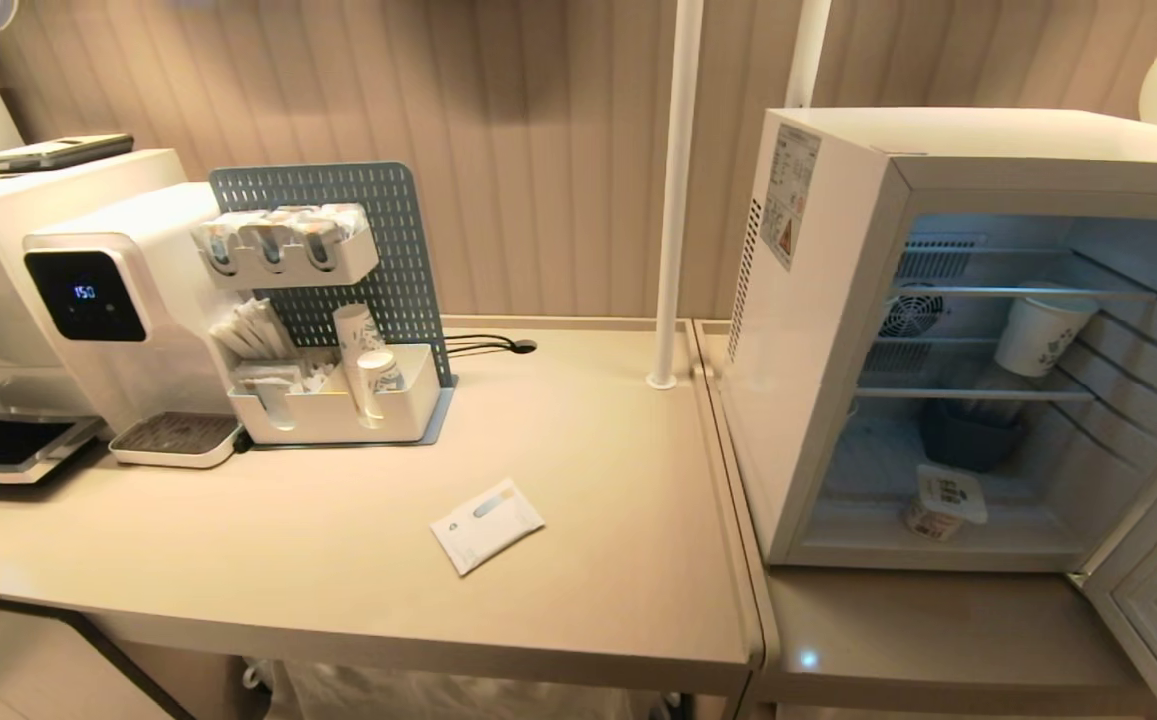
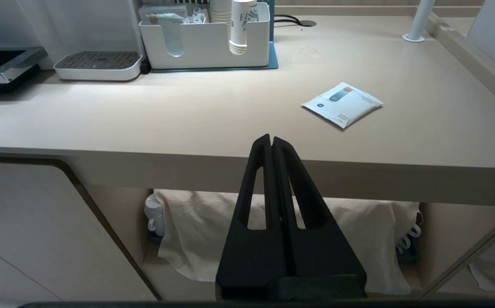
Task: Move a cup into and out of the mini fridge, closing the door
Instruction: Close the freezer door
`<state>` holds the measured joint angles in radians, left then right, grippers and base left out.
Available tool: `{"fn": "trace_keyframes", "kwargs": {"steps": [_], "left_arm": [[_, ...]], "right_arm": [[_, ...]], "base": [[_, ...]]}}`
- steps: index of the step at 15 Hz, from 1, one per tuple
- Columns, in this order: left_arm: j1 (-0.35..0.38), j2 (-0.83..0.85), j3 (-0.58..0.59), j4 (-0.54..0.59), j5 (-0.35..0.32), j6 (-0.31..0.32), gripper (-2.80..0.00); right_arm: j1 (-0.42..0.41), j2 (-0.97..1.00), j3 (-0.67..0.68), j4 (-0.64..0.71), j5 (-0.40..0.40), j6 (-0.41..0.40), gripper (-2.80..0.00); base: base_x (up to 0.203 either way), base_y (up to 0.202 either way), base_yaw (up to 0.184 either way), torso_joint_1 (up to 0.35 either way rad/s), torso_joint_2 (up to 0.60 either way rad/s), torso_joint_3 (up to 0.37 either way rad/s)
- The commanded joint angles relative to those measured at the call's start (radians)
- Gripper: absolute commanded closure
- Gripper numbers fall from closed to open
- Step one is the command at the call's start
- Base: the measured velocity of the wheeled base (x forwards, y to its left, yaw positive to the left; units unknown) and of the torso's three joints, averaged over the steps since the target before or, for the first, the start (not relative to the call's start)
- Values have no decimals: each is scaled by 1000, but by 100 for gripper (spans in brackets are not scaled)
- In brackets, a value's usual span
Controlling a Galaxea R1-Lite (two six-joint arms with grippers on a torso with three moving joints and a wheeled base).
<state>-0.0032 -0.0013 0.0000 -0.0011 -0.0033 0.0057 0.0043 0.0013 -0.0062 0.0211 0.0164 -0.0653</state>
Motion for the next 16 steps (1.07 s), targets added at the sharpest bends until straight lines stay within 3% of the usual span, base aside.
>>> {"fn": "trace_keyframes", "kwargs": {"steps": [1, 6, 11, 16], "left_arm": [[0, 0, 0, 0, 0, 0, 0], [0, 0, 0, 0, 0, 0, 0], [0, 0, 0, 0, 0, 0, 0], [0, 0, 0, 1, 0, 0, 0]], "right_arm": [[0, 2, 0, 0, 0, 1, 0], [0, 2, 0, 0, -1, 7, 0], [0, 2, 0, 0, -1, 6, 0], [0, 2, 0, 3, -1, 5, 0]], "base": [[0, 0, 0, 1, -4, 184], [0, 0, 0, 3, 3, 180], [0, 0, 0, 2, 1, 21], [-175, 0, 0, 10, 6, 7]]}}
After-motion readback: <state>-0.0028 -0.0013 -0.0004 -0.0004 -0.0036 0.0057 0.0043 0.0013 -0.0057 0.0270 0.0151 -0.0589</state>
